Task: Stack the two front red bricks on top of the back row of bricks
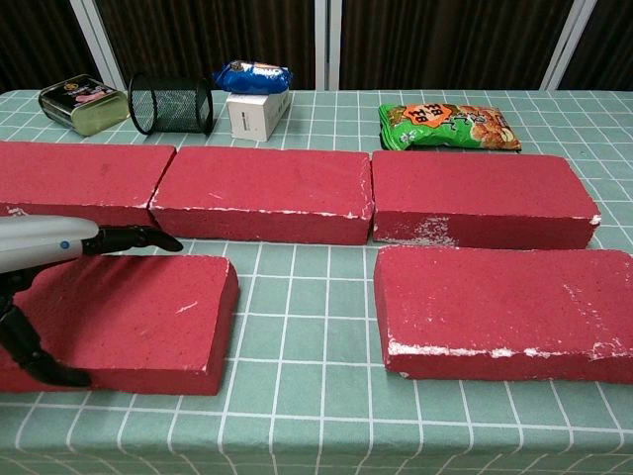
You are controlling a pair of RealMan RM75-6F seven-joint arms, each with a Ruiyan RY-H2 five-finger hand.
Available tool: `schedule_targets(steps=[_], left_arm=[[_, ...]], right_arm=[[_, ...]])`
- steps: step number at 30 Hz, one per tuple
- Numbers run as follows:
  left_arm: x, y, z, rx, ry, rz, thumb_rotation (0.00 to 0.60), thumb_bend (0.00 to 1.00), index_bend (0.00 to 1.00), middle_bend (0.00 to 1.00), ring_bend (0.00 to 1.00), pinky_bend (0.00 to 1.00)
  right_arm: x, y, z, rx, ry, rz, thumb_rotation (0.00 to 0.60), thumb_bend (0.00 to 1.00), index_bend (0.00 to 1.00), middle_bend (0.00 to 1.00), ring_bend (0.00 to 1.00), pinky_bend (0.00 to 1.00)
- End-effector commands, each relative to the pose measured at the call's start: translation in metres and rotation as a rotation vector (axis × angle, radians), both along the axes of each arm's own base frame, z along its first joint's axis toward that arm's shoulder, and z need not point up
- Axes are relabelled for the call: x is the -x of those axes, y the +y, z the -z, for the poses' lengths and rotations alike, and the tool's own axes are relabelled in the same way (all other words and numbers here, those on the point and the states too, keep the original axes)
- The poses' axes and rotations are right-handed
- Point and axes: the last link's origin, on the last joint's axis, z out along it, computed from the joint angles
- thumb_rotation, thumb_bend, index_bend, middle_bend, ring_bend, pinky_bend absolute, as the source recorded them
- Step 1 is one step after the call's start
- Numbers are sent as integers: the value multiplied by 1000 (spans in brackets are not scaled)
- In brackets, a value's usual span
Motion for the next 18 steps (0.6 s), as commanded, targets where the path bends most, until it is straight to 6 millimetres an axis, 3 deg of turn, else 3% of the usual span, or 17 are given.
schedule_targets(steps=[1,15,18], left_arm=[[1,0,1,11,5,-7,600,0,35,14,0,0],[2,5,5,6,10,-4,600,0,34,65,1,0],[2,5,5,7,11,-3,600,4,35,110,48,0]], right_arm=[[0,0,0,-1,-1,0,600,11,0,0,0,0],[4,0,0,2,-5,11,600,13,0,0,0,0],[4,0,0,3,-6,12,600,13,0,0,0,0]])
